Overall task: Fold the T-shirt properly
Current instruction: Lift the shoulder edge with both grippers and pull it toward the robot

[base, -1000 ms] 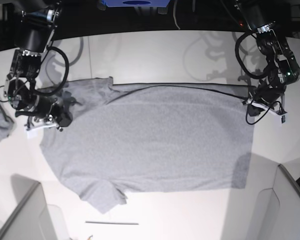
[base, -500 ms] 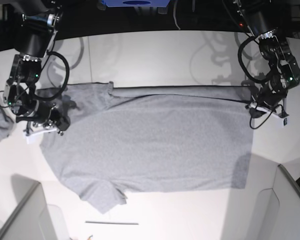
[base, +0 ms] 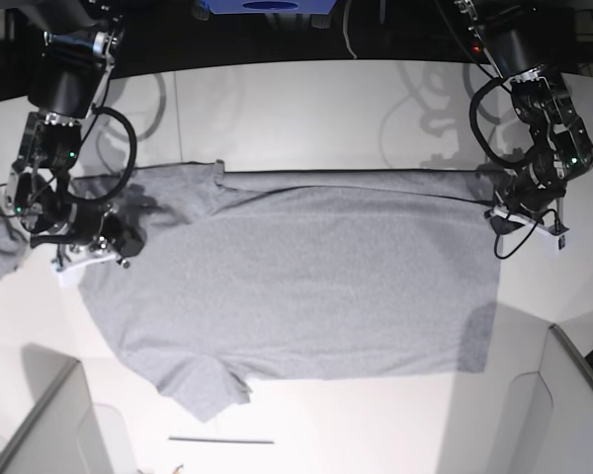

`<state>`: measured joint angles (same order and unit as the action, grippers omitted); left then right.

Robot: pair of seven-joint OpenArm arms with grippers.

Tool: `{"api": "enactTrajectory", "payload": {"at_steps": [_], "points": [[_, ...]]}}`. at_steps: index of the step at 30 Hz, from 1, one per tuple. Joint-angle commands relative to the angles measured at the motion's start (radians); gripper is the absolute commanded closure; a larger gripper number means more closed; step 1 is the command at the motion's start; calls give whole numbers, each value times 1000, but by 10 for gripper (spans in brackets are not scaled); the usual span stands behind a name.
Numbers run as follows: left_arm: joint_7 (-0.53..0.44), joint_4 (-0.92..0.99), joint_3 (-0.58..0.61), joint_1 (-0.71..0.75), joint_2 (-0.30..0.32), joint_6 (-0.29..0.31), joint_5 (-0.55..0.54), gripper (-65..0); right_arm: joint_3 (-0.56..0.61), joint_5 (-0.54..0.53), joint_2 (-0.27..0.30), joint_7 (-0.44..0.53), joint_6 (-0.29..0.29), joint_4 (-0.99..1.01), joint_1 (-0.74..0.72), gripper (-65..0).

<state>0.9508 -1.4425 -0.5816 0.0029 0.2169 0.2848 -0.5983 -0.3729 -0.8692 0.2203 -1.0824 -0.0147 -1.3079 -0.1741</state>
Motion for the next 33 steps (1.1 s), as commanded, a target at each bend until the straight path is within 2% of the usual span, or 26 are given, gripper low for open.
{"api": "enactTrajectory", "payload": {"at_steps": [1, 4, 8, 15, 29, 30, 31, 33], "points": [[-16, -20, -7, -10, 23, 3, -10, 0, -5, -45, 15, -9, 11, -25, -32, 0], [-16, -20, -4, -10, 42, 3, -18, 0, -5, -91, 18, -49, 6, -39, -57, 0], [-20, -20, -7, -27, 42, 3, -16, 0, -4, -86, 18, -51, 5, 27, -110, 0], [-22, -13, -1, -60, 42, 3, -10, 0, -4, 29, 17, 23, 6, 112, -123, 0], [-22, 65, -4, -126, 43, 3, -10, 0, -15, 32, 15, 26, 6, 110, -109, 0], [-22, 70, -7, -128, 43, 3, -10, -63, -16, 32, 15, 32, 6, 103, -101, -48], [-22, 70, -8, -128, 43, 3, -10, -155, -27, 29, 15, 49, 6, 95, -91, -155], [-23, 62, -13, -128, 43, 3, -13, -313, -65, 29, 9, 98, 6, 54, -51, -297]]}}
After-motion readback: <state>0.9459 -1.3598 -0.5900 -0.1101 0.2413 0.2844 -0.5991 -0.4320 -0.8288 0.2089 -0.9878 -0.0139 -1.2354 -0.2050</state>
